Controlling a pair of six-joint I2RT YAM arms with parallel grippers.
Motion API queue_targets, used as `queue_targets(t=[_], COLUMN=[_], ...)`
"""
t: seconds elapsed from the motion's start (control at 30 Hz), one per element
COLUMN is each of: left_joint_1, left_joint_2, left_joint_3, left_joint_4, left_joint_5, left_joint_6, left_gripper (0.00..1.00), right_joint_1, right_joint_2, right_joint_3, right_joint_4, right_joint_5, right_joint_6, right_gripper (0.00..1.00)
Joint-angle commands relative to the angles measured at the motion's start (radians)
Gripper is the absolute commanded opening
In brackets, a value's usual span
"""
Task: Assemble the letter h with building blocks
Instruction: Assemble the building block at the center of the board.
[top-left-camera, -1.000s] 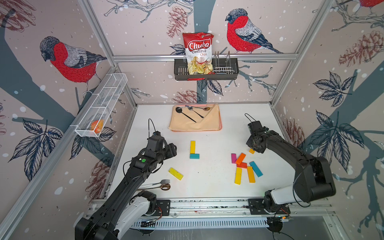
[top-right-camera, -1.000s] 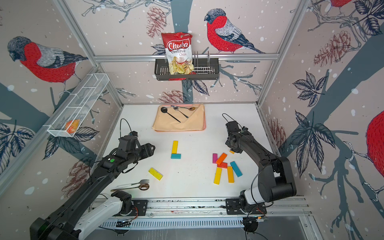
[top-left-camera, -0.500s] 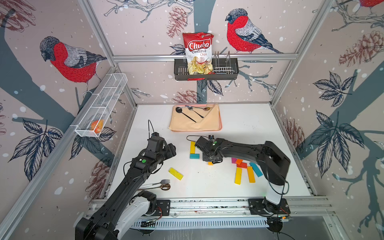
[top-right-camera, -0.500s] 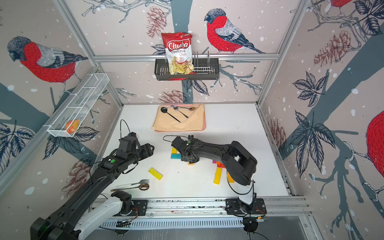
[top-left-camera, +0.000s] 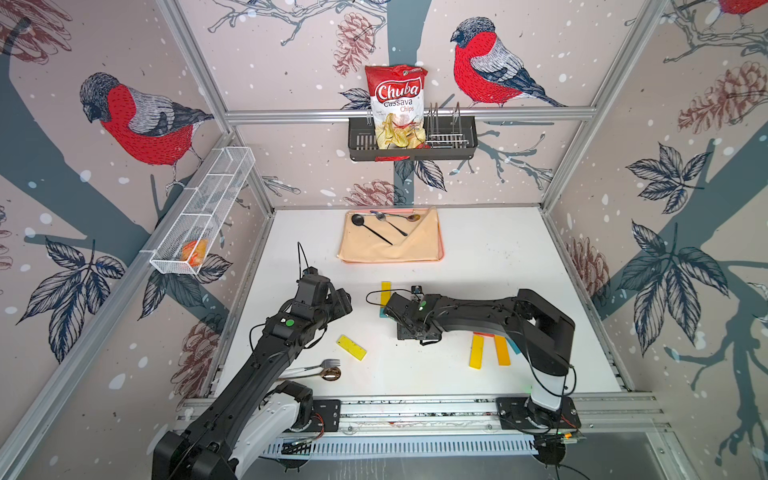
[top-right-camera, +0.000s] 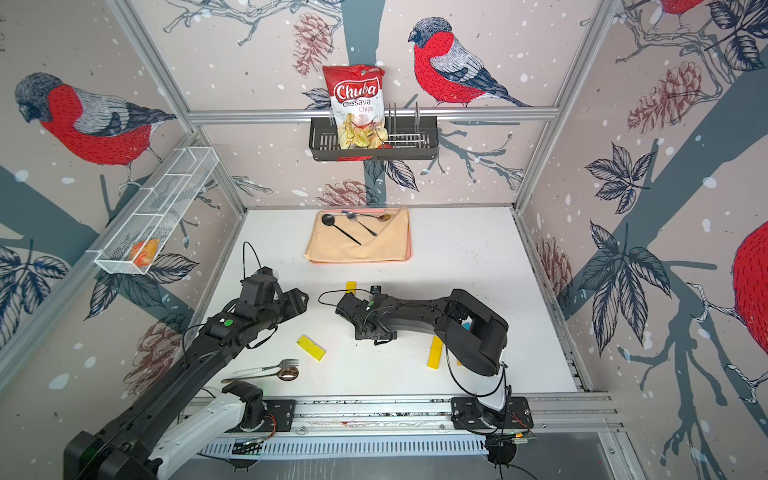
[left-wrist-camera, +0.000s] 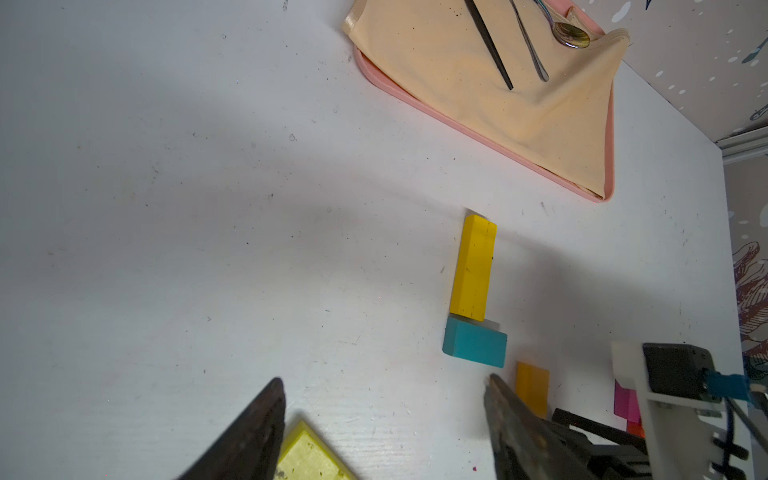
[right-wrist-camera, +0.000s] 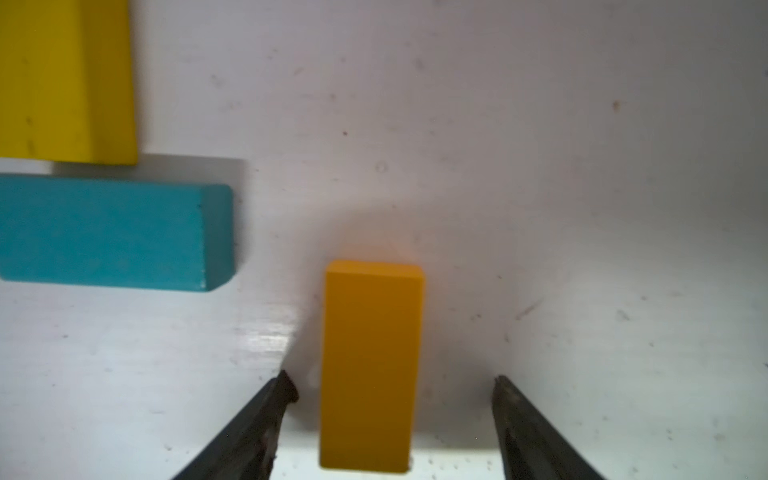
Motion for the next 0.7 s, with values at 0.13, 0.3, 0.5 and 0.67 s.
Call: queue_targets(t=[0.13, 0.3, 0.5, 0.67], left_joint_1=[0.001, 0.001, 0.001, 0.001], left_joint_2=[-0.003, 0.001, -0.002, -0.01], left_joint_3=[-0.005, -0.005, -0.005, -0.009], left_joint_4=[0.033, 0.035, 0.031, 0.02], left_joint_5=[0.004, 0.006, 0.001, -0.006], left_joint_6=[0.0, -0.004, -0.001, 0.007], left_gripper=[0.74, 0.74, 0.74, 0.74], right_joint_1=[-0.065, -0.083, -0.092, -0.128], right_joint_2=[-0.123, -0.128, -0.08, -0.044], right_joint_3=[-0.109, -0.024, 0.013, -0.006], right_joint_4=[-0.104, -0.141, -0.029, 0.042], right_joint_5=[0.038, 0.071, -0.006, -0.077], right_joint_6=[0.092, 0.076, -0.009, -0.096], right_gripper=[0.76, 0.78, 0.92, 0.92])
